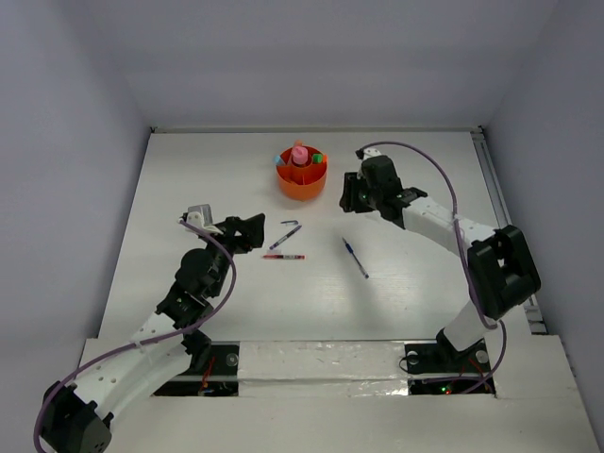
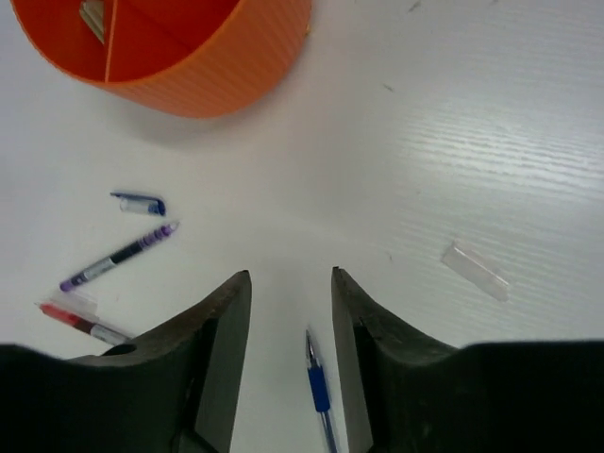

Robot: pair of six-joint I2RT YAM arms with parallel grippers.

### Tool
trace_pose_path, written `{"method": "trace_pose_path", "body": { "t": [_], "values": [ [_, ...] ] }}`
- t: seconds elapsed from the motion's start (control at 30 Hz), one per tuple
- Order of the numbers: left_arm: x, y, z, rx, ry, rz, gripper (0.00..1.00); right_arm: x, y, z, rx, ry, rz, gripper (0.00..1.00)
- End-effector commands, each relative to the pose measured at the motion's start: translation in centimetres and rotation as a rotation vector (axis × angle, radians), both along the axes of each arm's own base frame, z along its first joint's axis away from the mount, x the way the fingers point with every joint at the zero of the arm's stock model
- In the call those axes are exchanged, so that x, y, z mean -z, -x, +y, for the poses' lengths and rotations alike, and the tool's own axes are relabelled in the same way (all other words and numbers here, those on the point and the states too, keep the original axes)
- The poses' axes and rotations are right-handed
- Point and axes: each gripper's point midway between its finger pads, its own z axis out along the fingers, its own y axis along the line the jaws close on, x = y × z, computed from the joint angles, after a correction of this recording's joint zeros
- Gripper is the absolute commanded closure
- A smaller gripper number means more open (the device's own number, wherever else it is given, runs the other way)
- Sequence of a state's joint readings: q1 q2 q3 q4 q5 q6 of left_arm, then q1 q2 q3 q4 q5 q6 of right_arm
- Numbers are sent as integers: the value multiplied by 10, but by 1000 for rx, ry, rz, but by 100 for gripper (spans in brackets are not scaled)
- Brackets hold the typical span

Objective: Sort the stationery into containers
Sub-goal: Pick up the pen from the center of the board.

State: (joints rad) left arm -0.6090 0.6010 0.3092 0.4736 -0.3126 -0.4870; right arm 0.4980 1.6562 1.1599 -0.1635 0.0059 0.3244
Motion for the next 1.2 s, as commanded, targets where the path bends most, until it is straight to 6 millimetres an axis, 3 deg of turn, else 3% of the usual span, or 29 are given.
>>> {"method": "trace_pose_path", "body": {
  "t": [0.0,0.03,0.17,0.2,0.3,0.4,0.67,0.93,1.07,1.17],
  "values": [
    [-15,2,-4,23,22,-52,30,3,27,-5,-52,16,33,48],
    [-15,2,-5,28,21,-53,33,7,38,-7,-61,29,51,44],
    [-21,6,-14,82,33,-77,50,42,75,-21,-80,116,168,41],
    [-22,8,-16,100,33,-87,60,46,84,-19,-99,134,188,41],
    [-31,16,-24,163,55,-133,73,62,103,-23,-110,194,236,42],
    [-34,21,-27,189,66,-154,79,72,106,-21,-121,208,260,42],
    [-31,19,-35,222,56,-131,82,88,97,-15,-117,293,282,45],
    [-29,18,-37,227,54,-117,72,91,93,-16,-111,319,288,49],
    [-24,14,-34,202,45,-91,66,77,85,-18,-91,341,235,49],
    [-21,11,-29,167,38,-70,64,45,75,-3,-139,299,137,48]
  ]
}}
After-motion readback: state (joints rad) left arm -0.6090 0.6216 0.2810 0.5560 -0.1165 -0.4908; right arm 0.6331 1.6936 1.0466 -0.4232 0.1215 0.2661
